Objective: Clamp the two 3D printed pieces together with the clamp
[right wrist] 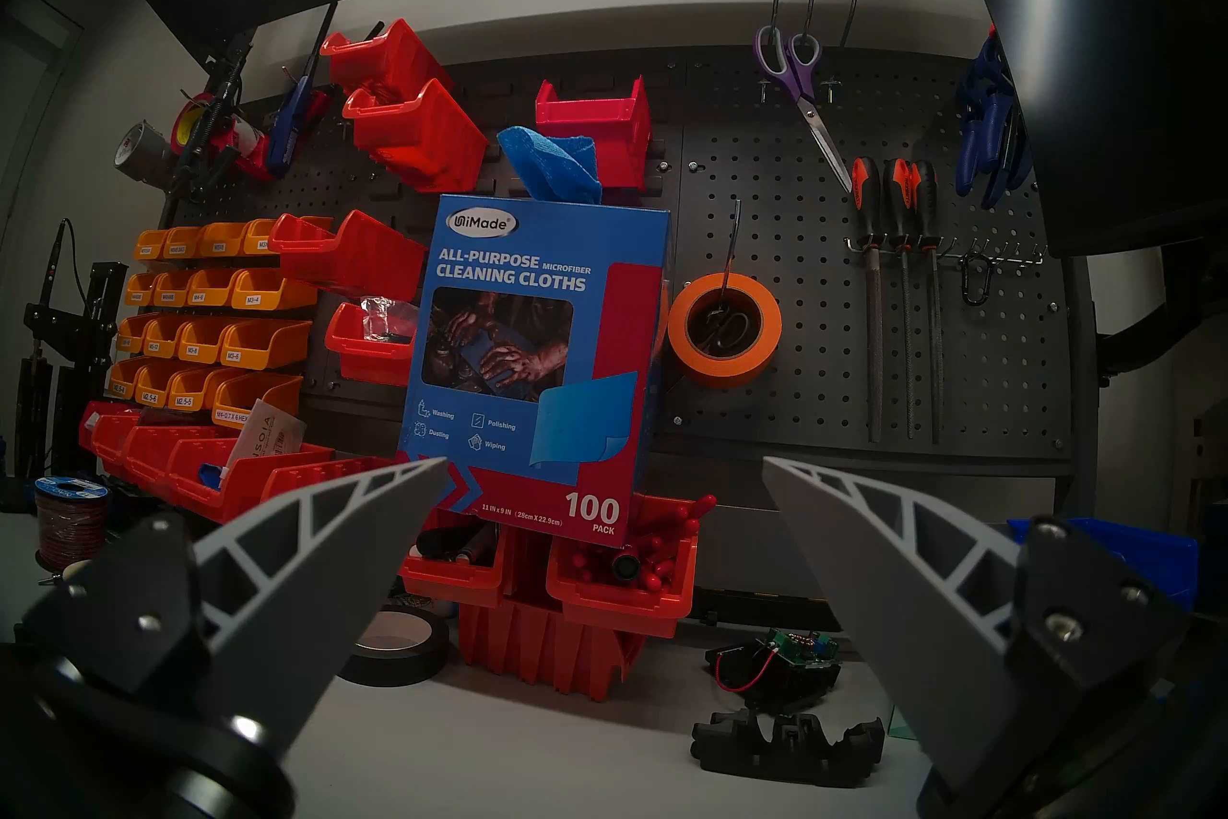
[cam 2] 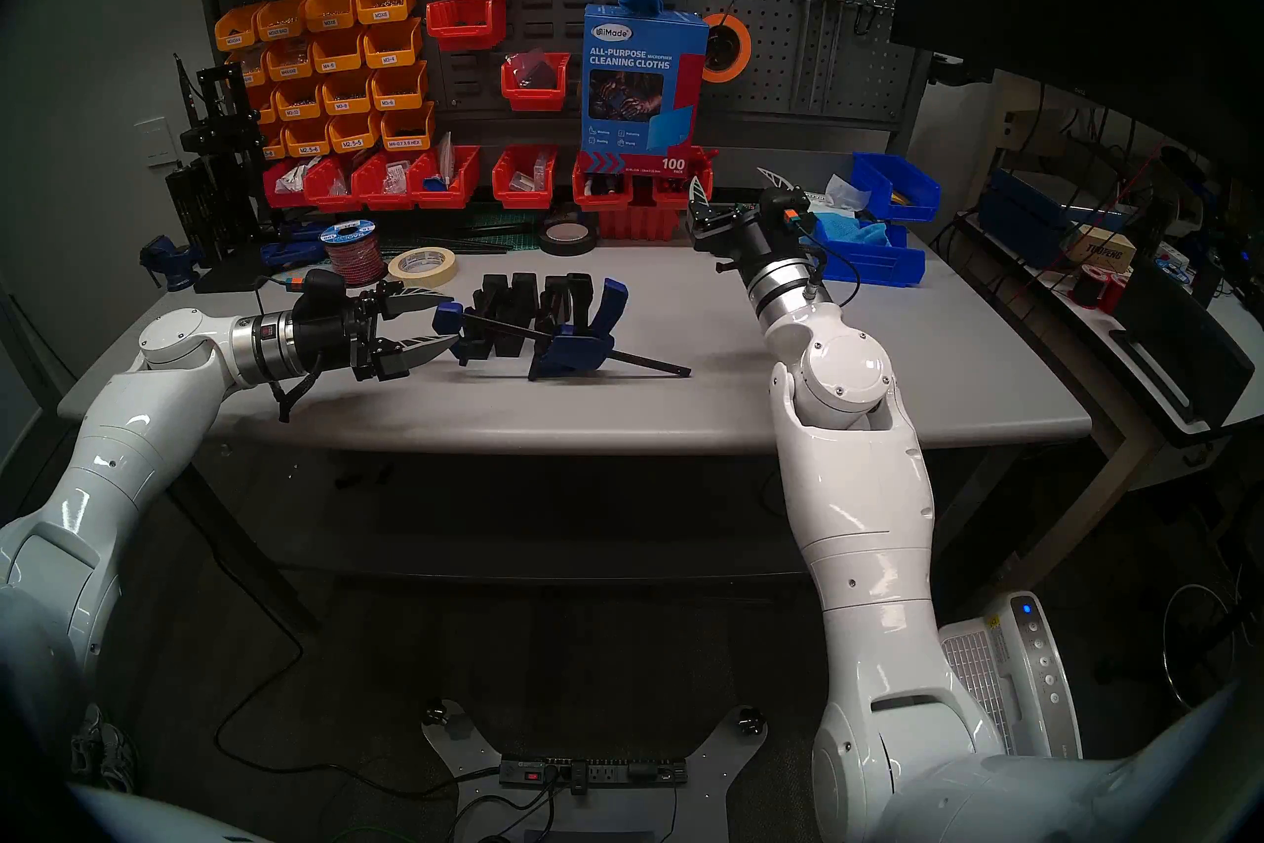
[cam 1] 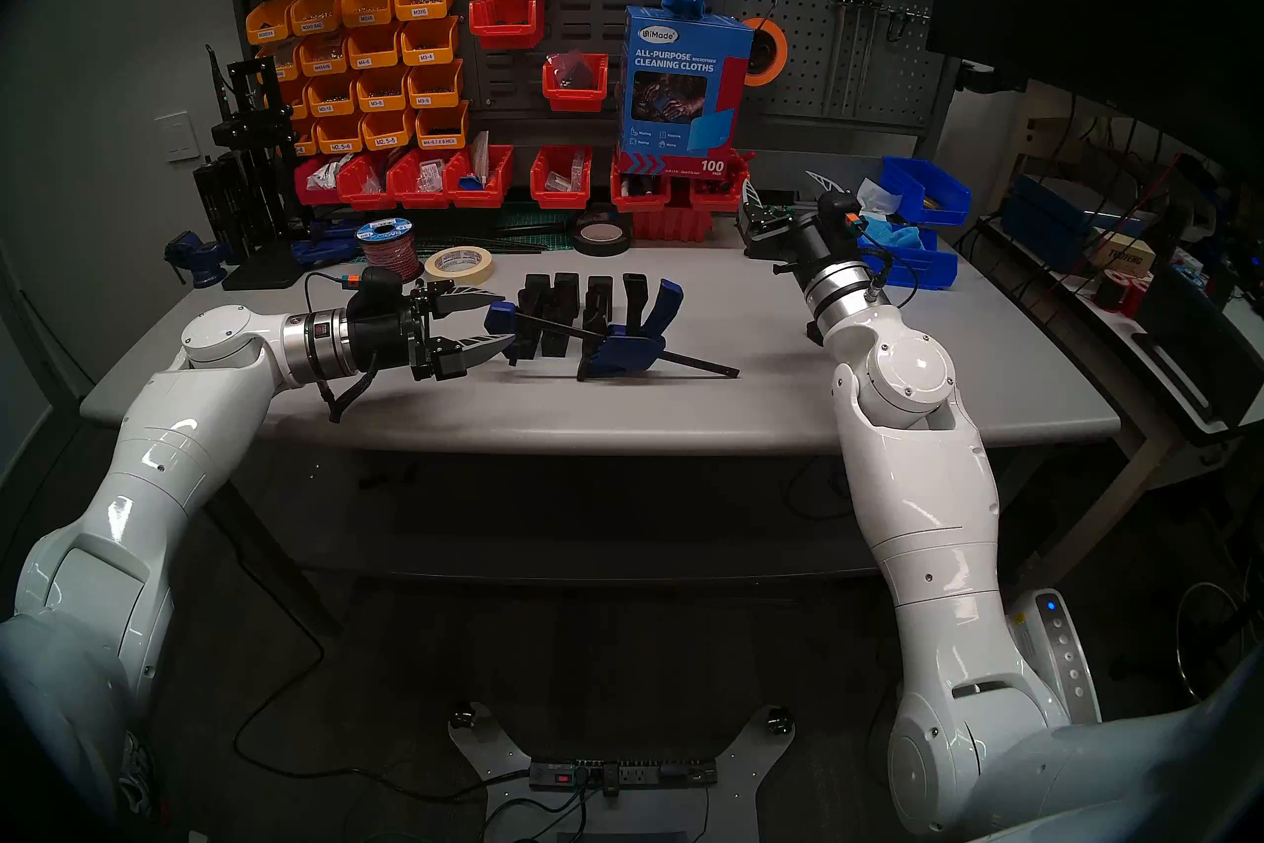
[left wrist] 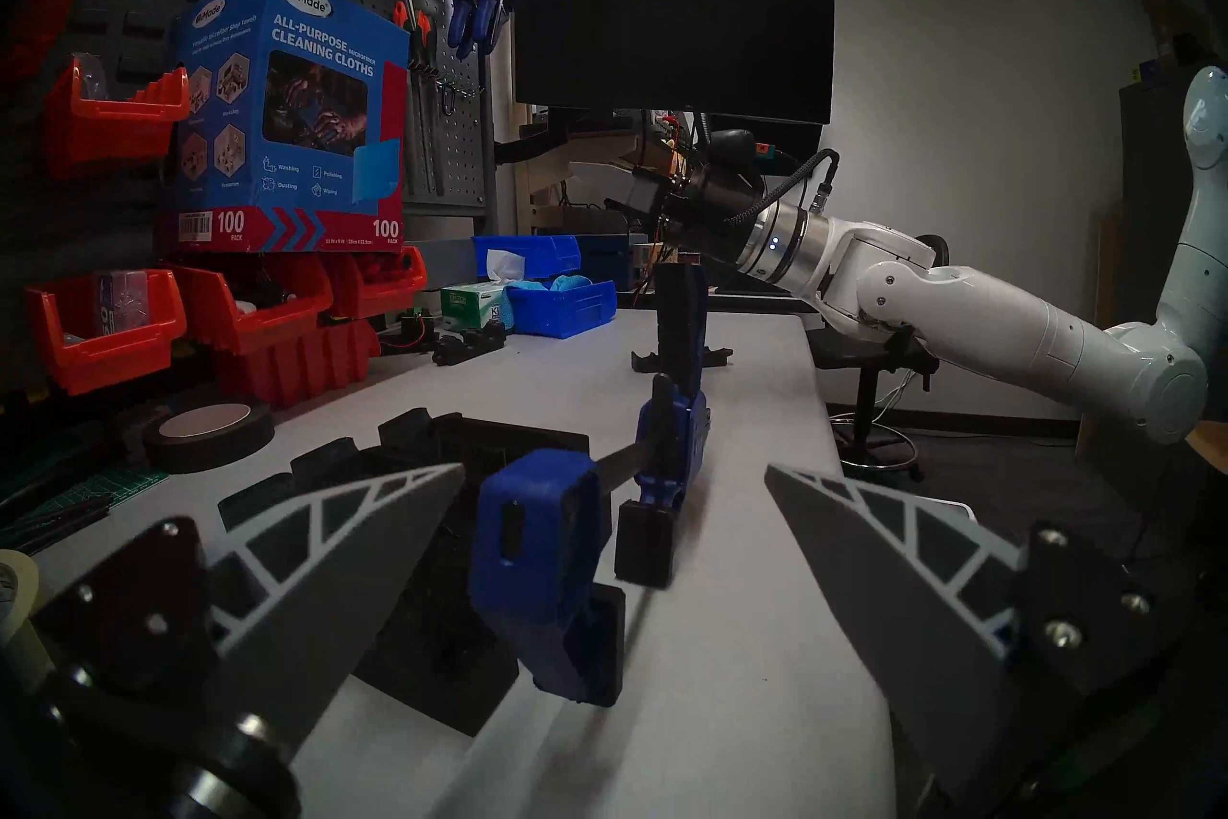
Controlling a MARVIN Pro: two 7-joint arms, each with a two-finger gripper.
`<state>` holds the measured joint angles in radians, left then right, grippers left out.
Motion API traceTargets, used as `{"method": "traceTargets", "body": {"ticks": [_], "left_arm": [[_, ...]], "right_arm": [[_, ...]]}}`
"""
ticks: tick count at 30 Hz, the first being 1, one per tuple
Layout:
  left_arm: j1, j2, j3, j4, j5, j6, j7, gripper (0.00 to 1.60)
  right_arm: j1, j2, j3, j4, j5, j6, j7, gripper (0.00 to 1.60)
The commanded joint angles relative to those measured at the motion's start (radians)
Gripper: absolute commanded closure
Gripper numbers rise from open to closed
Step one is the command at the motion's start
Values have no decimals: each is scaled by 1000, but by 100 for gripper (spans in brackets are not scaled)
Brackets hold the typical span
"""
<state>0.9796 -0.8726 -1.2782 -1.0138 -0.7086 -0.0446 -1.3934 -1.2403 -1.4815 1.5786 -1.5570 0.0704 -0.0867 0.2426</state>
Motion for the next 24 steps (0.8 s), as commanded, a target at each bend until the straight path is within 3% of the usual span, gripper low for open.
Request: {"method": "traceTargets", "body": {"ticks": [1, 24], "left_arm": [[-51, -5, -8, 8, 1, -6, -5, 0], [-45, -24, -27, 48, 18, -53, 17, 0]], "right_arm": [[27, 0, -1, -35, 1, -6, 2, 0], [27, 0, -1, -35, 1, -6, 2, 0]]}}
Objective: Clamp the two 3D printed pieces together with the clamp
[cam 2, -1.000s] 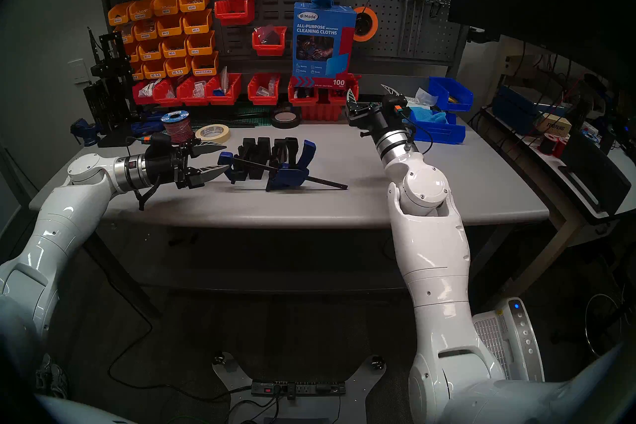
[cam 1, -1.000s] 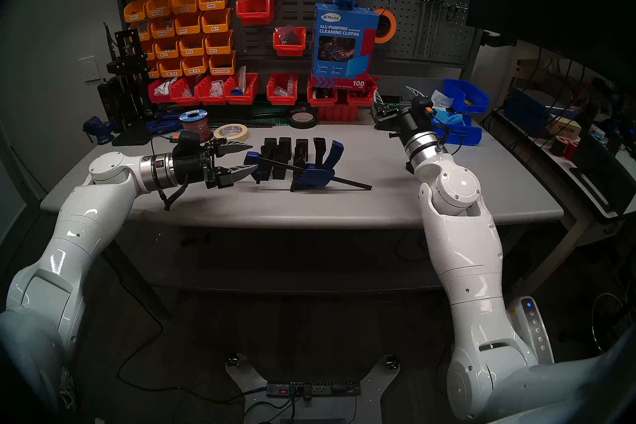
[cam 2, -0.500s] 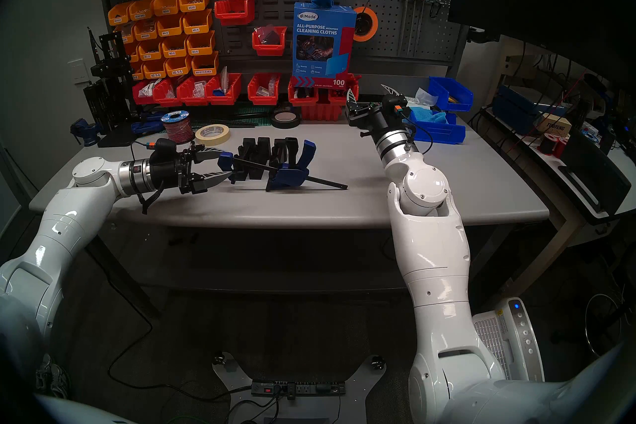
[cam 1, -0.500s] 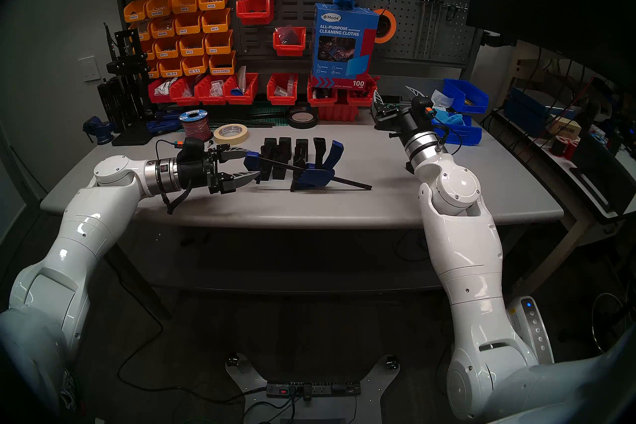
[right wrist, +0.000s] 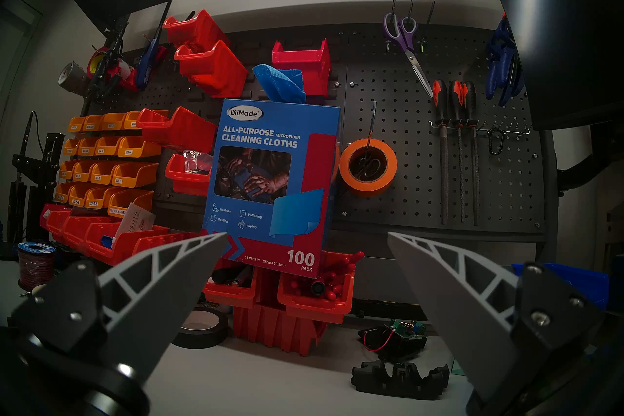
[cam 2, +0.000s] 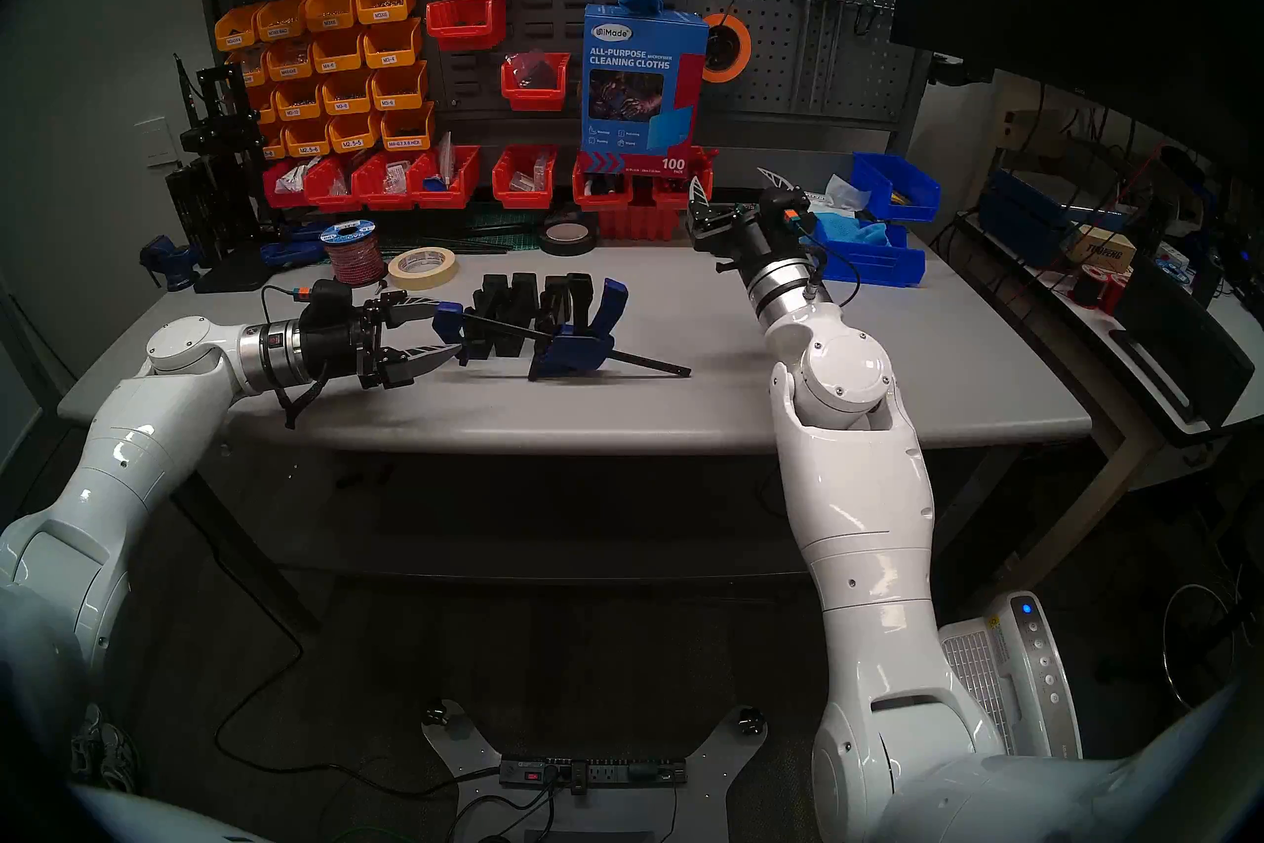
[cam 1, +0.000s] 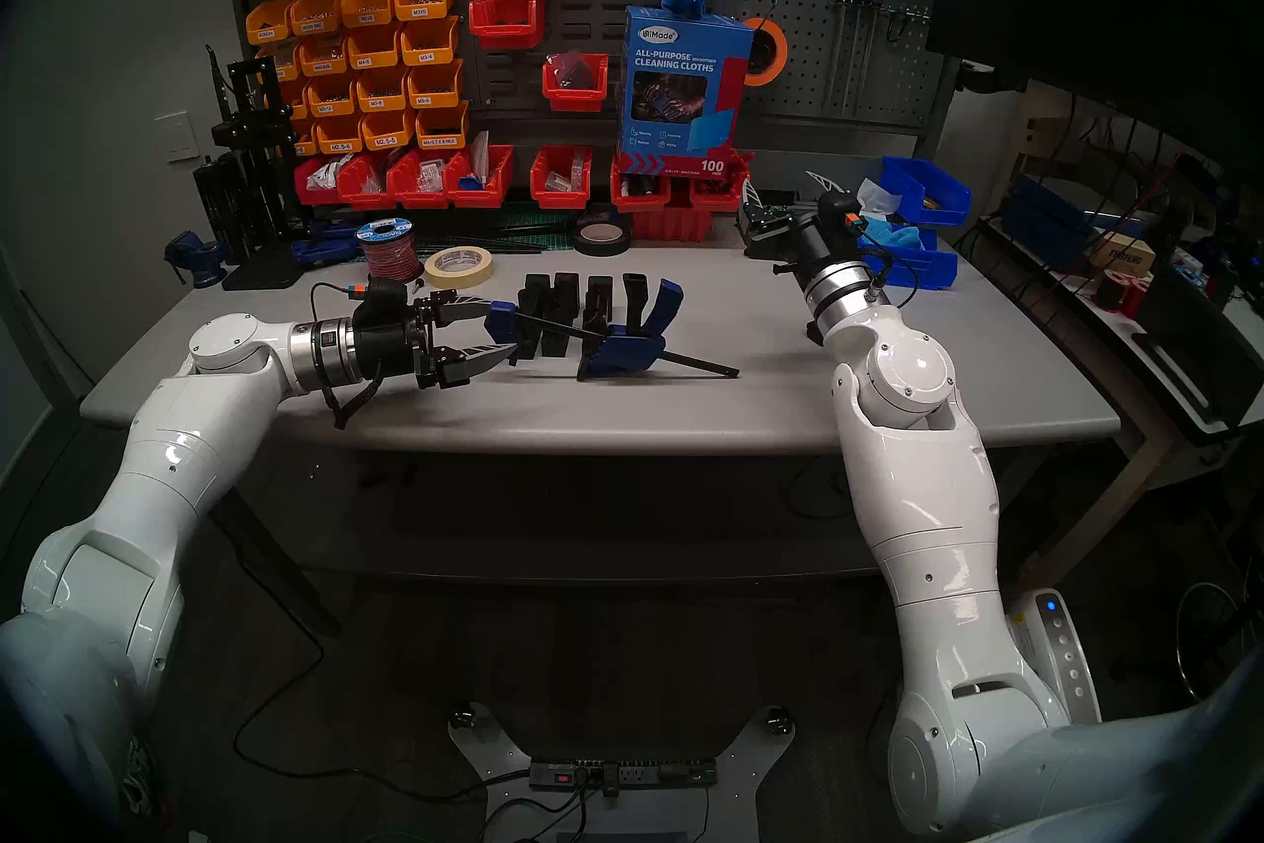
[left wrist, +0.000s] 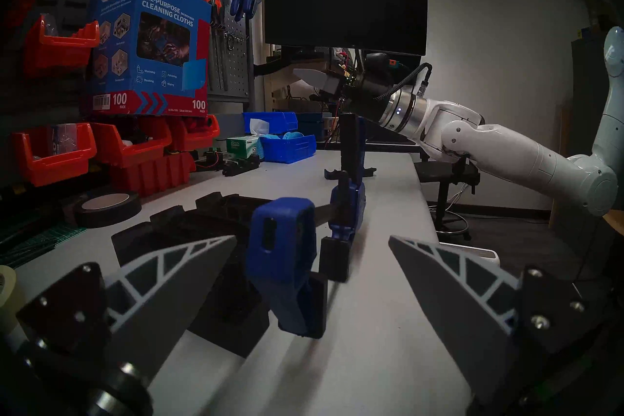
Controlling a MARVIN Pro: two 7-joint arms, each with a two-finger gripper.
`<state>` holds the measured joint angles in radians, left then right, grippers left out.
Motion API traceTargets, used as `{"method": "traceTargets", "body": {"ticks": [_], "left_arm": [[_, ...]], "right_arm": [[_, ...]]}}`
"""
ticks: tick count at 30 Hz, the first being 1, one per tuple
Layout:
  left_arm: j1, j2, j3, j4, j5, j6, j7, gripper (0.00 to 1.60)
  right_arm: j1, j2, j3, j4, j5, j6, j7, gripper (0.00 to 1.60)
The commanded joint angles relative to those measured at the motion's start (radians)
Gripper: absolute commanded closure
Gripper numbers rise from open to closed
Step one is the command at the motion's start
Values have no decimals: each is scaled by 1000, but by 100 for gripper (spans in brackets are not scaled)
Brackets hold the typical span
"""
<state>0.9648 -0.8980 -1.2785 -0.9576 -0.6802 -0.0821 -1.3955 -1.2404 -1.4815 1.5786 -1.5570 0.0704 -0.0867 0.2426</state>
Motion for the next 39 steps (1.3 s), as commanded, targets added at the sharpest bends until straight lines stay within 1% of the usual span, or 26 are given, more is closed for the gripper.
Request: {"method": "traceTargets", "body": {"ticks": [1, 4, 6, 7, 8, 9, 10, 11, 12, 13, 30, 39], "left_arm": [[-30, 1, -27, -9, -11, -16, 22, 0], [-29, -1, -28, -9, -11, -20, 27, 0], [-28, -2, -29, -8, -12, -20, 28, 16], [-28, -2, -29, -7, -13, -19, 28, 35], [-28, -4, -29, -5, -16, -18, 27, 80], [-29, -4, -29, -3, -17, -18, 26, 87], [-29, -4, -29, -3, -17, -18, 26, 87], [-30, -6, -30, 2, -20, -15, 21, 133], [-31, -7, -30, 4, -22, -14, 19, 156], [-32, -7, -30, 5, -23, -14, 17, 160], [-32, -15, -43, 15, -27, -17, 4, 160], [-17, -20, -59, -1, -35, -16, 8, 160]], "right_arm": [[27, 0, -1, -35, 1, -6, 2, 0], [27, 0, -1, -35, 1, -6, 2, 0], [27, 0, -1, -35, 1, -6, 2, 0], [27, 0, -1, -35, 1, -6, 2, 0], [27, 0, -1, -35, 1, -6, 2, 0], [27, 0, -1, -35, 1, -6, 2, 0], [27, 0, -1, -35, 1, -6, 2, 0], [27, 0, -1, -35, 1, -6, 2, 0], [27, 0, -1, -35, 1, -6, 2, 0], [27, 0, -1, -35, 1, -6, 2, 0], [27, 0, -1, -35, 1, -6, 2, 0], [27, 0, -1, -35, 1, -6, 2, 0]]}}
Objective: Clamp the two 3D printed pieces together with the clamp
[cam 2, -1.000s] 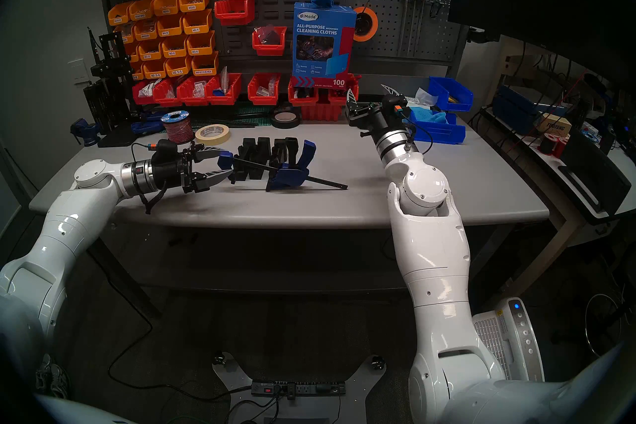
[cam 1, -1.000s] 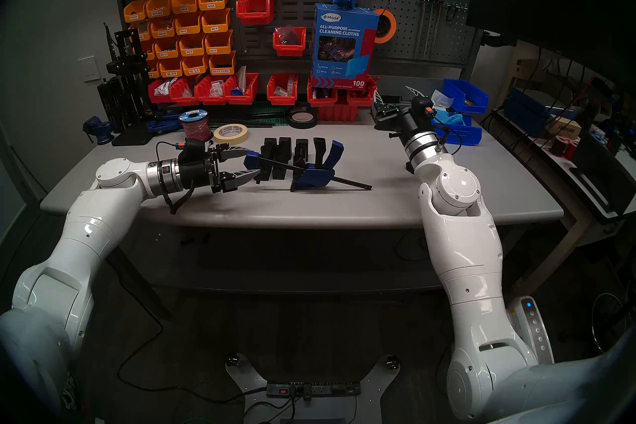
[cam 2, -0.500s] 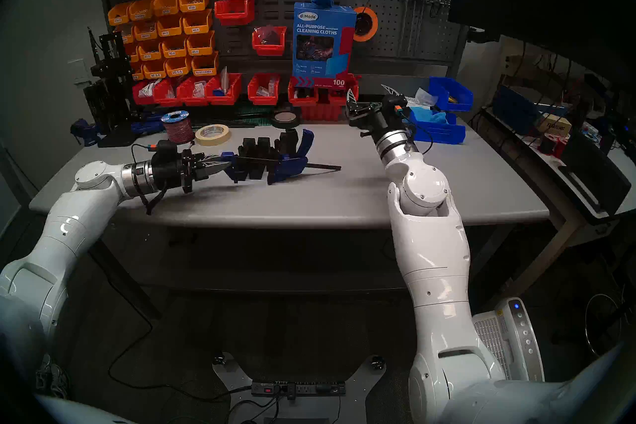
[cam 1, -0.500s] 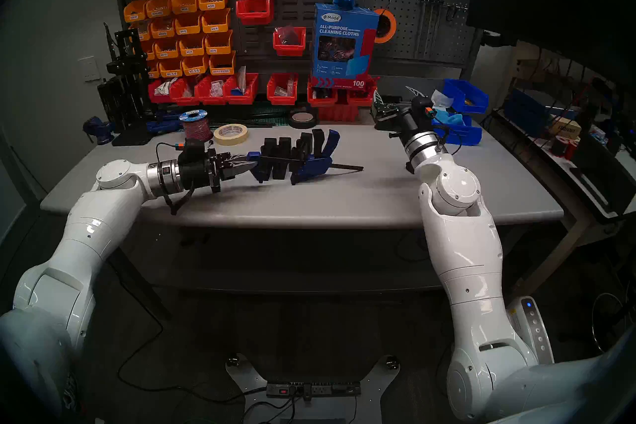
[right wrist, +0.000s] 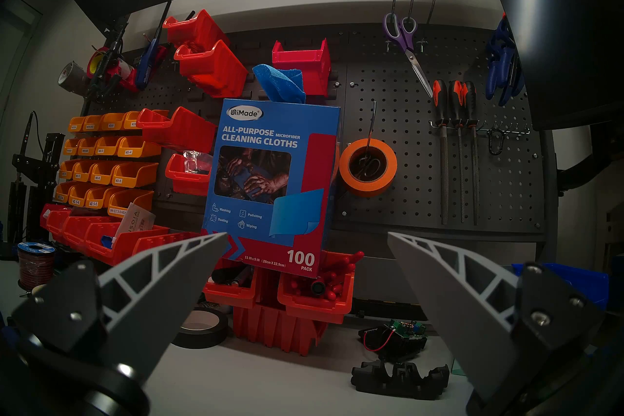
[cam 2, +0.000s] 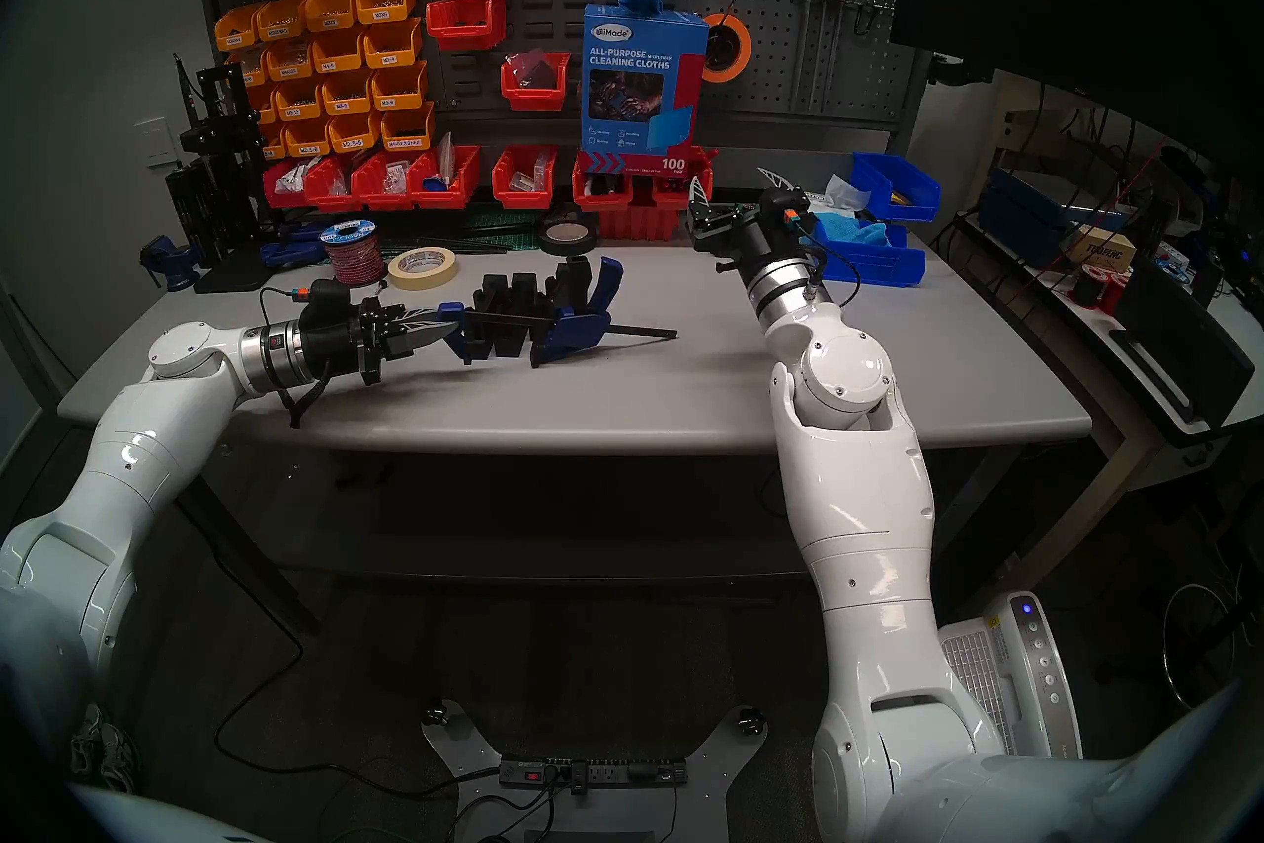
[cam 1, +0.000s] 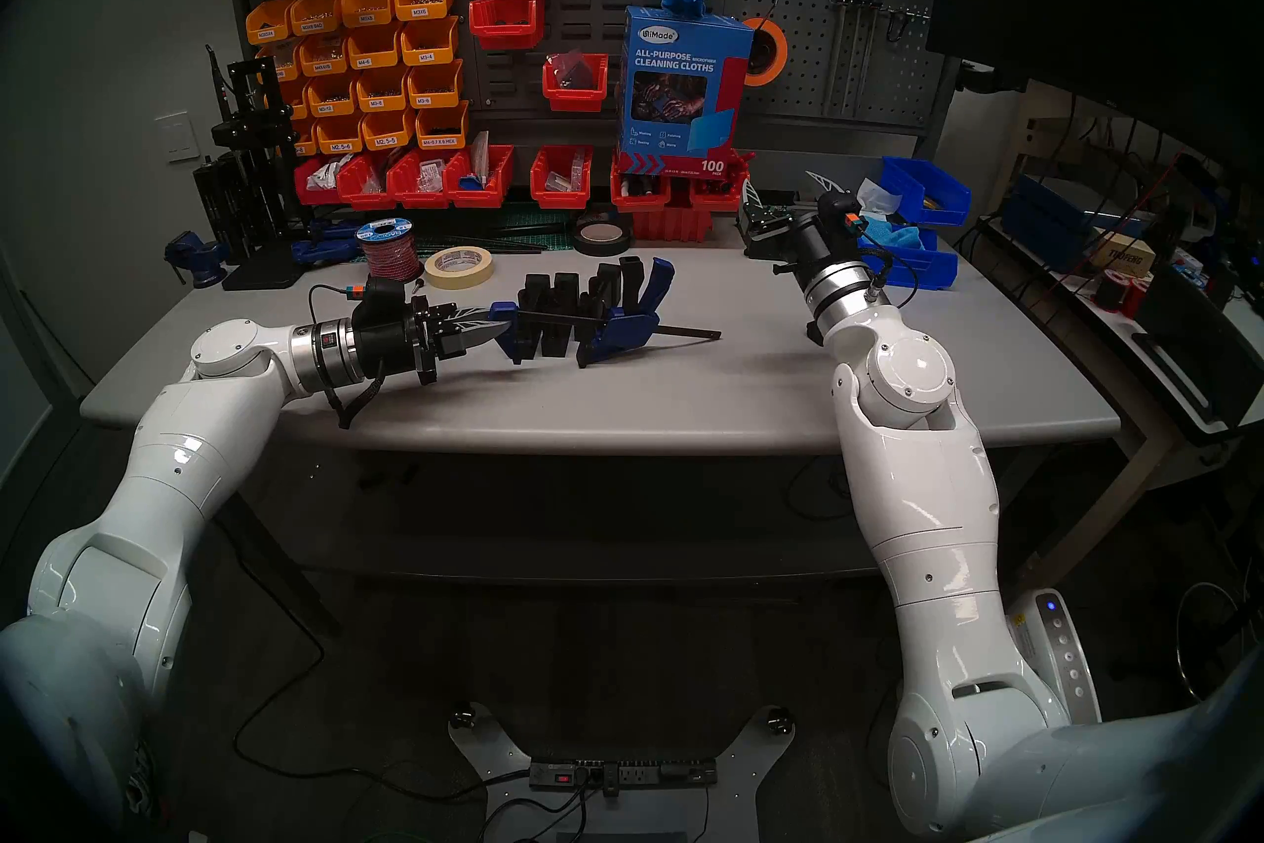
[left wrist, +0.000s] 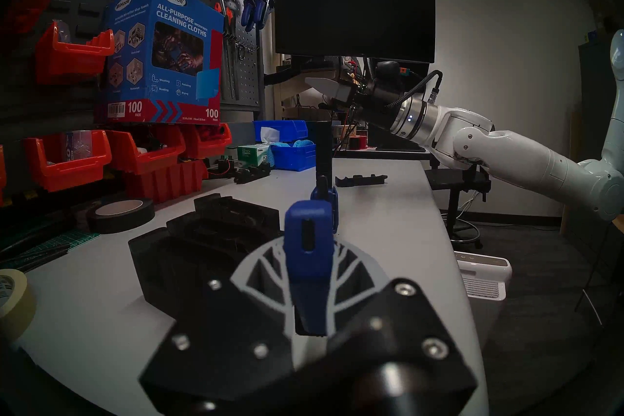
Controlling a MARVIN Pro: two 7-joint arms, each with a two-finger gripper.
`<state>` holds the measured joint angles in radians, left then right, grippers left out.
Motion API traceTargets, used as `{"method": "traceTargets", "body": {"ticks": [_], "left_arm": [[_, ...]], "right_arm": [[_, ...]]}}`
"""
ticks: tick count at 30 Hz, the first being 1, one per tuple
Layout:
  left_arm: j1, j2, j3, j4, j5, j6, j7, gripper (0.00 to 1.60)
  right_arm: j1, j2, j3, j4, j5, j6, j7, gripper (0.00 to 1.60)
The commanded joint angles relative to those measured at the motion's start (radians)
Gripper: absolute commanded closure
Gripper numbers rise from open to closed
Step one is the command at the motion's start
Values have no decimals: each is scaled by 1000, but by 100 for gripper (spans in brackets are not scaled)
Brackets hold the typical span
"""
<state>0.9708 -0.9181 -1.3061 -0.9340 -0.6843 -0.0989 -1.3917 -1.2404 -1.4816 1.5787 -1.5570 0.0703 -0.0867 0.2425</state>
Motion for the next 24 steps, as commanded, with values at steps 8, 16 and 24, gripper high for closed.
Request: {"method": "traceTargets", "body": {"ticks": [8, 16, 24], "left_arm": [[-17, -2, -39, -32, -31, 10, 1, 160], [1, -3, -53, -52, -34, 16, 7, 160], [21, -3, -68, -76, -37, 19, 17, 160]], "right_arm": [[27, 0, -1, -35, 1, -6, 2, 0], [27, 0, -1, -35, 1, -6, 2, 0], [27, 0, -1, -35, 1, -6, 2, 0]]}}
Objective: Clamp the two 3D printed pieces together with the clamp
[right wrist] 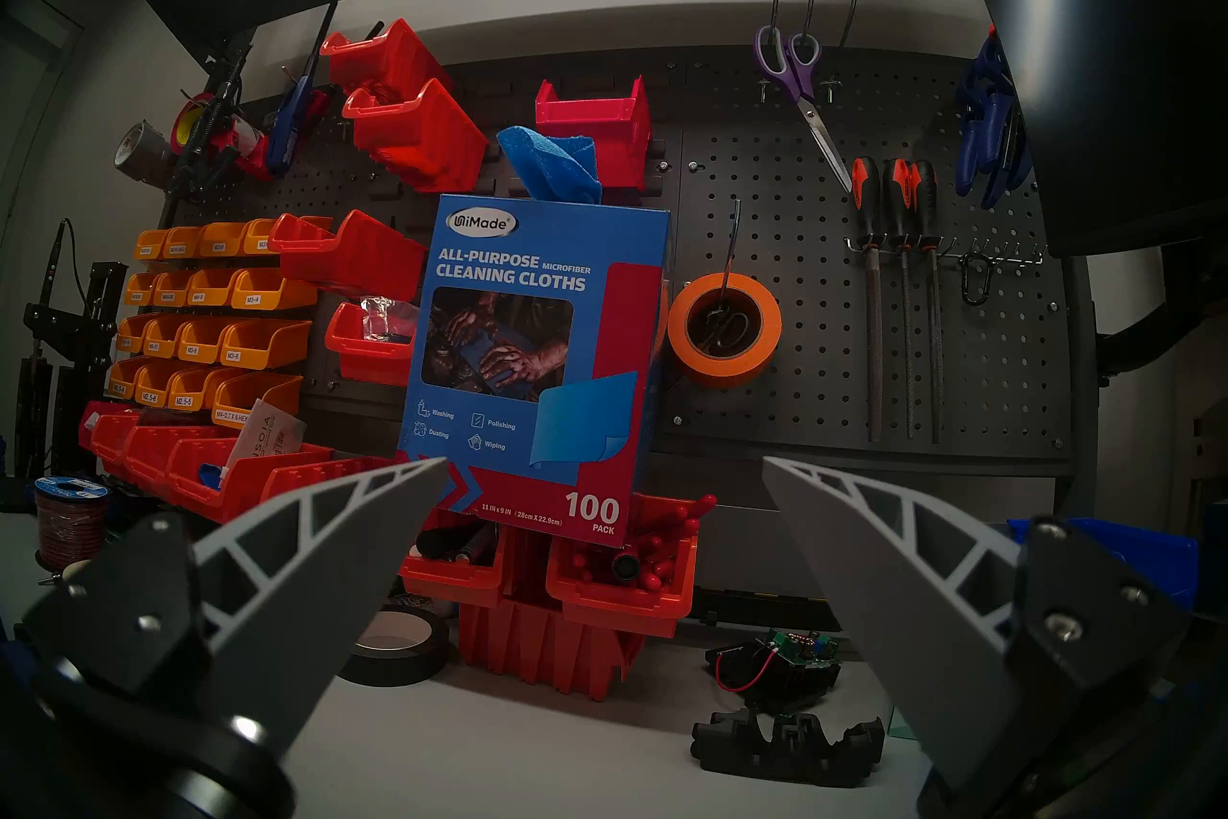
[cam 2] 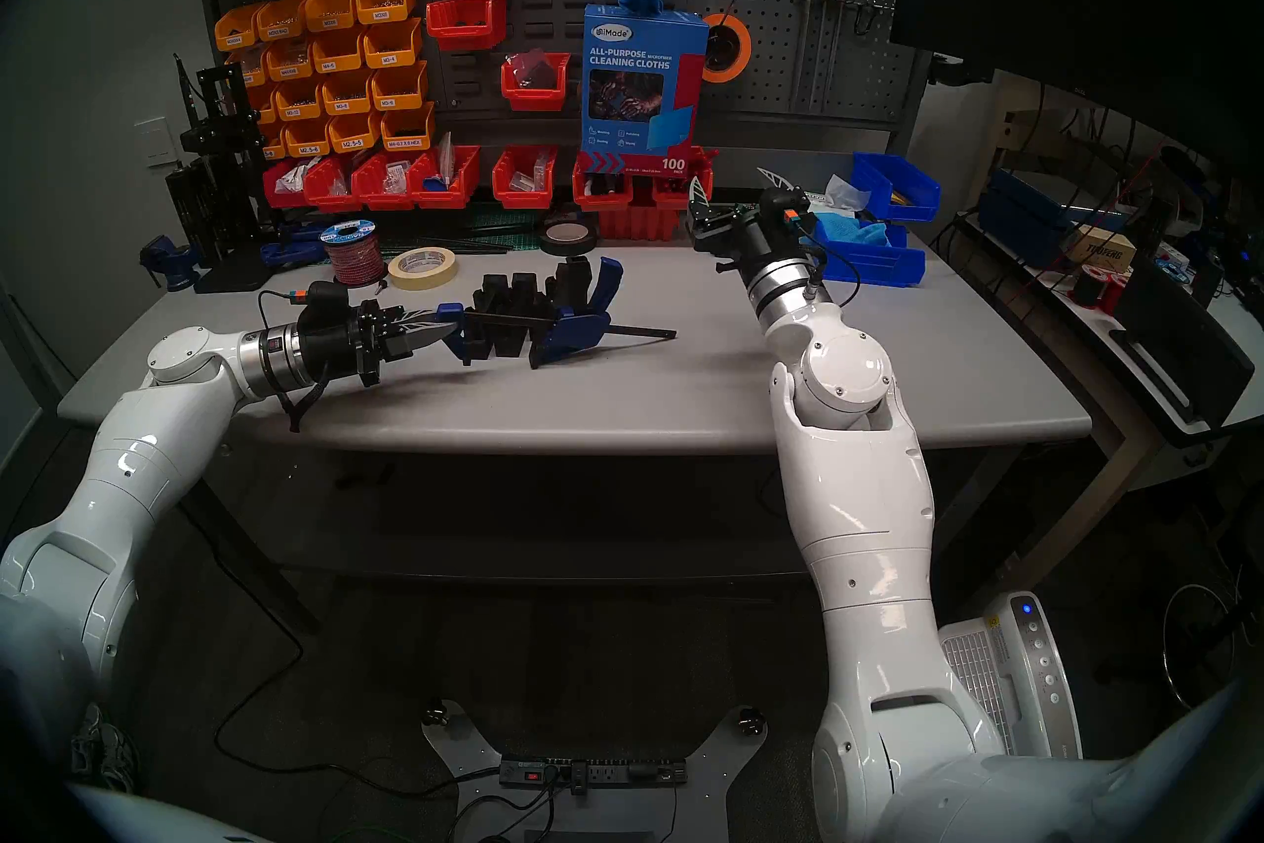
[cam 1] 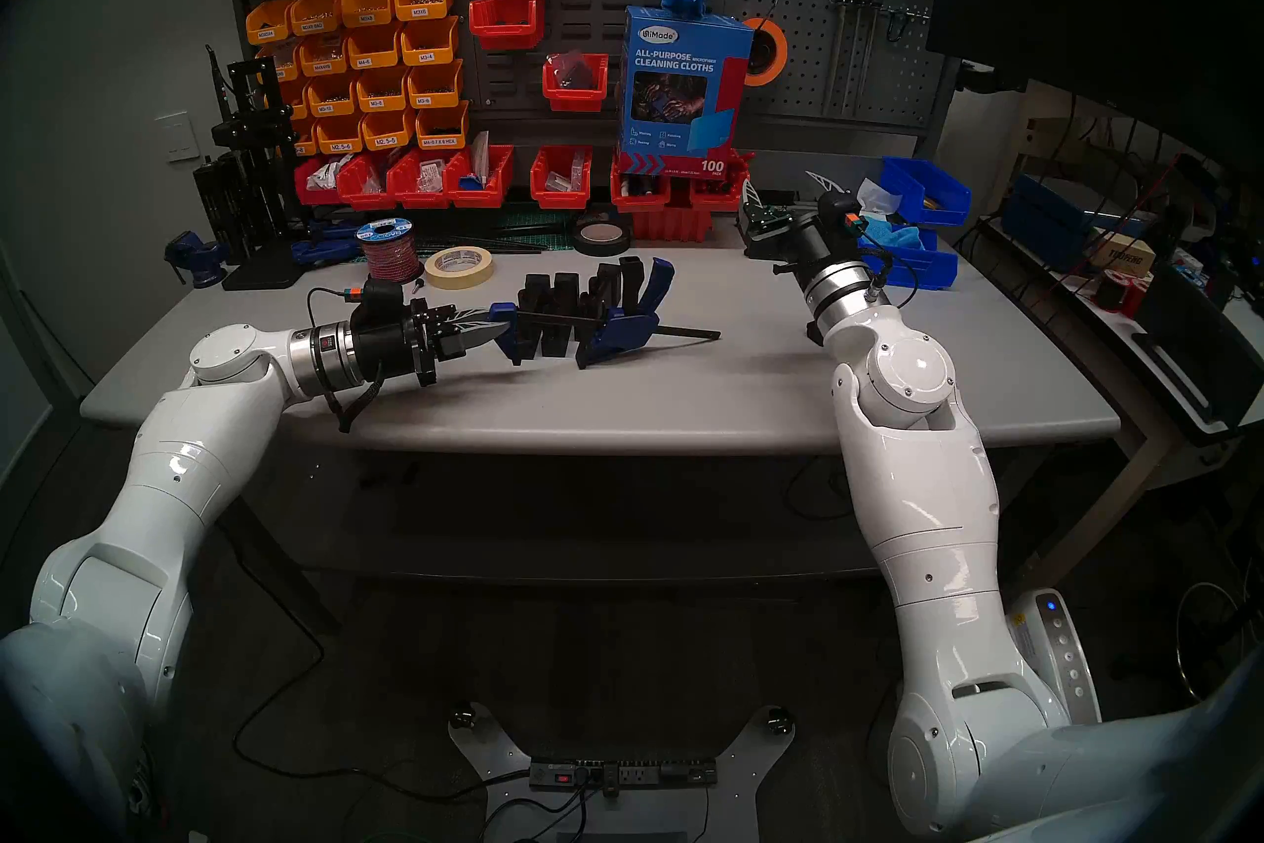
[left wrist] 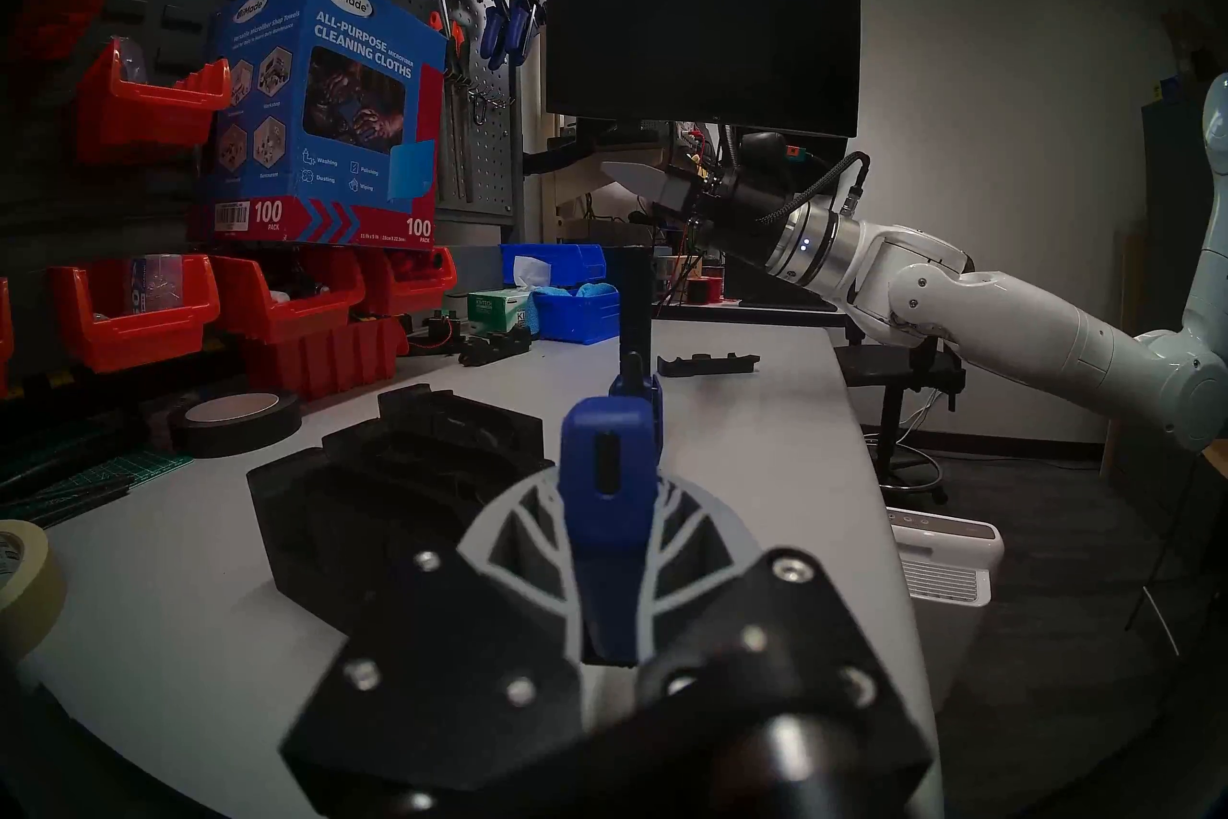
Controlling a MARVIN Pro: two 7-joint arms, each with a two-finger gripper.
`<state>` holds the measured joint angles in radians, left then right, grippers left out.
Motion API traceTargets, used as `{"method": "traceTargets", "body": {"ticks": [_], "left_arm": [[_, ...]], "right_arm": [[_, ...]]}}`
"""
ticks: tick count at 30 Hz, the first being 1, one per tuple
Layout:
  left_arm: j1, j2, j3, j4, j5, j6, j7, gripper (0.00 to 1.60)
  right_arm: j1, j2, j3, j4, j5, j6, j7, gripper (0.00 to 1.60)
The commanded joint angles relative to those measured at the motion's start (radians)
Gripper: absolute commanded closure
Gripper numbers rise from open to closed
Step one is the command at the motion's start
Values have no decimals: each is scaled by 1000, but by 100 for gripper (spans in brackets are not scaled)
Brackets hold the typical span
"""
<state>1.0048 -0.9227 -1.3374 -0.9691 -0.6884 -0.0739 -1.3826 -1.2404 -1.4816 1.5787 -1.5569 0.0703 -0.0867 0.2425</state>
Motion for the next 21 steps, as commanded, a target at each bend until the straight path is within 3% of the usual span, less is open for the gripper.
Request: {"method": "traceTargets", "body": {"ticks": [1, 21], "left_arm": [[-11, 1, -37, -43, -32, -5, 9, 160], [3, 1, -49, -62, -26, 0, 24, 160]], "right_arm": [[27, 0, -1, -35, 1, -6, 2, 0], [47, -9, -8, -42, -4, -15, -4, 0]]}}
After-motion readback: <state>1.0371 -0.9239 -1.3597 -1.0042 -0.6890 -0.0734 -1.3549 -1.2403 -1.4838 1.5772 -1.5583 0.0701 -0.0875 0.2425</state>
